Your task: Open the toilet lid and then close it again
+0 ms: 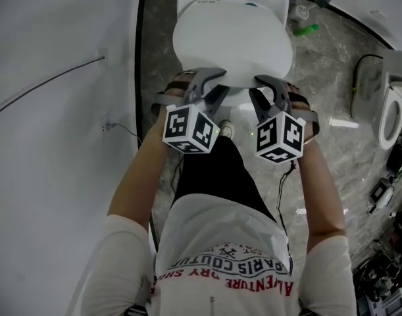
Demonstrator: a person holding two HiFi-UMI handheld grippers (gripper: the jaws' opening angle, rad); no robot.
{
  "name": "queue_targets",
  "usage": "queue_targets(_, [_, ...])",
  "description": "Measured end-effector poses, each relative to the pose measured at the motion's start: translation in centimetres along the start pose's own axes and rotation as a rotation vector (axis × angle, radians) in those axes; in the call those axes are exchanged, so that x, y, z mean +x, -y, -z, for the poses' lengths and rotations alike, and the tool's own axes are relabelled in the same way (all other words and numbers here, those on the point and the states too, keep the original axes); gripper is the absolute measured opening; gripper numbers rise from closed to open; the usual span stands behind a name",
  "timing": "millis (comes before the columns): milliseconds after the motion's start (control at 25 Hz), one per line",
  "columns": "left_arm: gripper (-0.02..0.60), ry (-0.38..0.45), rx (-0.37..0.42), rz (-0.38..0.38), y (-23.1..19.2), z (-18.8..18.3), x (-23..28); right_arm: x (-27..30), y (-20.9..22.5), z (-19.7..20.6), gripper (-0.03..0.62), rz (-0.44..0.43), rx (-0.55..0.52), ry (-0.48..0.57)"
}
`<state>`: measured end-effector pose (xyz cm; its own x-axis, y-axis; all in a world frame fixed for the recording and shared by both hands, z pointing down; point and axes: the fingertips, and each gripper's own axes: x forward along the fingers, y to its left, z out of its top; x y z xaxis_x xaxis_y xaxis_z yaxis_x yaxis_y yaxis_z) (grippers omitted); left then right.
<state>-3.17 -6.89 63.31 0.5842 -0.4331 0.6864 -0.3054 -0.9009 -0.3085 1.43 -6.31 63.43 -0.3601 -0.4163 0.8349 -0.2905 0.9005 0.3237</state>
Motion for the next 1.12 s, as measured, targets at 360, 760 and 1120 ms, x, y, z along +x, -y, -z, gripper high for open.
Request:
queue_targets(360, [0.164,-0.014,-0.103,0.115,6.4,4.6,1.8,3.7,-6.8,2.7,0.095,-0.06,-0.002,-0.04])
queue_targets(760, [0.177,-0.09,-0.074,0.154,11.8,9.9,5.3,8.6,-12.5,6.2,0.106,-0.117,-0.019,-0.085])
queue_targets(1120, [0.178,-0.112,-0.169,0.197,15.0,13.4,8.7,12.5,-15.8,9.1,0.11,-0.187,0.023,-0.103])
